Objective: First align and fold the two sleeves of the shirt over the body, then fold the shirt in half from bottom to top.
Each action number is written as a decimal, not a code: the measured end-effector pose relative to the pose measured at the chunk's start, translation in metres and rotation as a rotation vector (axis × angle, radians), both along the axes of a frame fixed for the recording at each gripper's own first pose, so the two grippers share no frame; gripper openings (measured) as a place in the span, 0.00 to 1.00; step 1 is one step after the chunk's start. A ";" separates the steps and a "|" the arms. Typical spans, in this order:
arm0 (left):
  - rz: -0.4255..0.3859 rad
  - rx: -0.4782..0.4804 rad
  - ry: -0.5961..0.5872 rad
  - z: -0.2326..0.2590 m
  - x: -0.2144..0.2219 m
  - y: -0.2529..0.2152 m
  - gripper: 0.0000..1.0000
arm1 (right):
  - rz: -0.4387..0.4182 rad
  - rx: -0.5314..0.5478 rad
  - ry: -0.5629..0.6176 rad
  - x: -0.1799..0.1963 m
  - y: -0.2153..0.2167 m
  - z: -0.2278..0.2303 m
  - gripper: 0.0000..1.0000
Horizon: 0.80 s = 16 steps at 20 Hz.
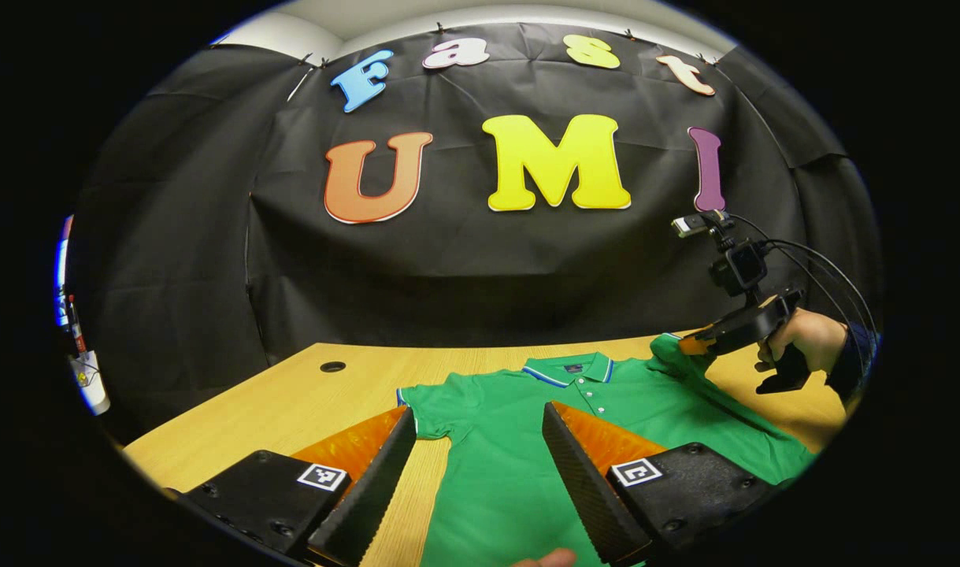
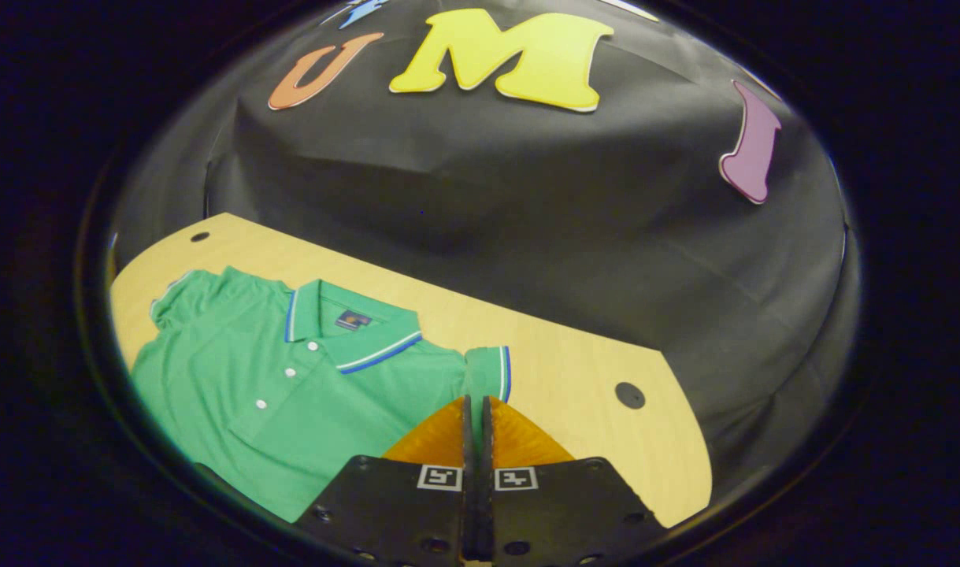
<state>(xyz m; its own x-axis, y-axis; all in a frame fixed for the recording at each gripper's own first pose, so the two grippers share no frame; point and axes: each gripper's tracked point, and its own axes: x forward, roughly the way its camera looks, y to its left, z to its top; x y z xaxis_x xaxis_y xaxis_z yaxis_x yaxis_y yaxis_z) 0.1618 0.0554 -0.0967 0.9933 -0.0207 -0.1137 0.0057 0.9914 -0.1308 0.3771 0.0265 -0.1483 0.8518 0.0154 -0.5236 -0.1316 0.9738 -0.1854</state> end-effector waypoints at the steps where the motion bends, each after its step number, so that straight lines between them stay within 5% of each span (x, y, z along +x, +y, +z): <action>1: 0.002 -0.002 0.012 -0.003 0.001 0.000 1.00 | 0.014 0.038 0.018 -0.004 0.017 0.000 0.00; 3: 0.003 -0.002 0.026 -0.005 0.001 0.000 1.00 | 0.044 0.089 0.023 -0.012 0.042 0.004 0.01; 5: 0.011 0.001 0.018 -0.002 0.000 0.003 1.00 | 0.051 0.116 0.005 -0.018 0.053 0.018 0.16; 10: 0.067 0.015 0.008 0.003 -0.001 0.017 1.00 | 0.049 0.158 -0.071 -0.040 0.050 0.073 0.96; 16: 0.110 0.027 -0.011 0.020 0.023 0.032 1.00 | 0.087 0.218 -0.177 -0.094 0.034 0.134 0.95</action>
<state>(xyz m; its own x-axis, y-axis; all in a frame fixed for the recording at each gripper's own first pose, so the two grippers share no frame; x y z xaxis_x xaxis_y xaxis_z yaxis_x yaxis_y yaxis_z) 0.1848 0.0877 -0.0768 0.9906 0.0915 -0.1015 -0.1020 0.9893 -0.1044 0.2829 0.0607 -0.0143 0.9202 0.1882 -0.3432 -0.2005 0.9797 -0.0003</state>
